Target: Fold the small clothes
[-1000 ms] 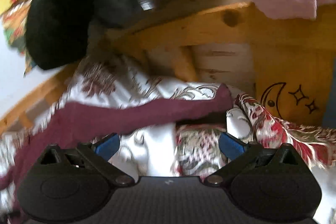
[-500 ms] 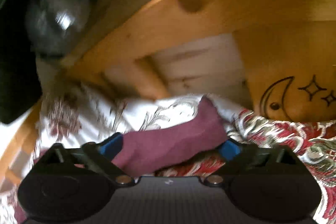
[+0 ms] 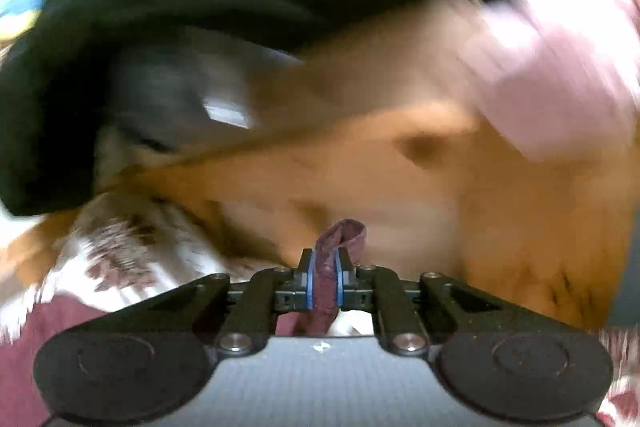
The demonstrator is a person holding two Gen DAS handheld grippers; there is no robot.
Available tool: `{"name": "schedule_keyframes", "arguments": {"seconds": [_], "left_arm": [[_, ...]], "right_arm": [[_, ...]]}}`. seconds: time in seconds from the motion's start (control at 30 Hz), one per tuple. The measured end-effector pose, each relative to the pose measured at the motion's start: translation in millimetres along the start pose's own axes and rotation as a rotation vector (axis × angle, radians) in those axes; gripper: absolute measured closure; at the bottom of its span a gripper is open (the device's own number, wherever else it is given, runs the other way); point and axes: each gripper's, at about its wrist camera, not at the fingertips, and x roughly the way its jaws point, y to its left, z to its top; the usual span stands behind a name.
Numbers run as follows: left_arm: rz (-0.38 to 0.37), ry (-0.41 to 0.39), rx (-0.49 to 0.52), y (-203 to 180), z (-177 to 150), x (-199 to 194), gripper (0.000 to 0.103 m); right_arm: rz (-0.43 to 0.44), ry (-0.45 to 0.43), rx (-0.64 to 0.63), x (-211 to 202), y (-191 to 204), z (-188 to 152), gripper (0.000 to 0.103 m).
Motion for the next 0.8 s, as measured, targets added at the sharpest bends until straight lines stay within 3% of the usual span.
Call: {"name": "schedule_keyframes", "arguments": {"seconds": [0.23, 0.43, 0.6, 0.8], "left_arm": [[0.054, -0.019, -0.096, 38, 6, 0, 0.001], [0.140, -0.036, -0.159, 71, 8, 1, 0.001], [0.206, -0.013, -0.236, 102, 3, 4, 0.001], [0.273, -0.006, -0.299, 125, -6, 7, 0.001]], "right_arm": [[0.285, -0.170, -0.292, -41, 114, 7, 0.092], [0.552, -0.262, -0.565, -80, 204, -27, 0.092], [0.745, -0.264, -0.781, -108, 253, -76, 0.092], [0.954, -0.178, -0.956, -142, 282, -136, 0.093]]}}
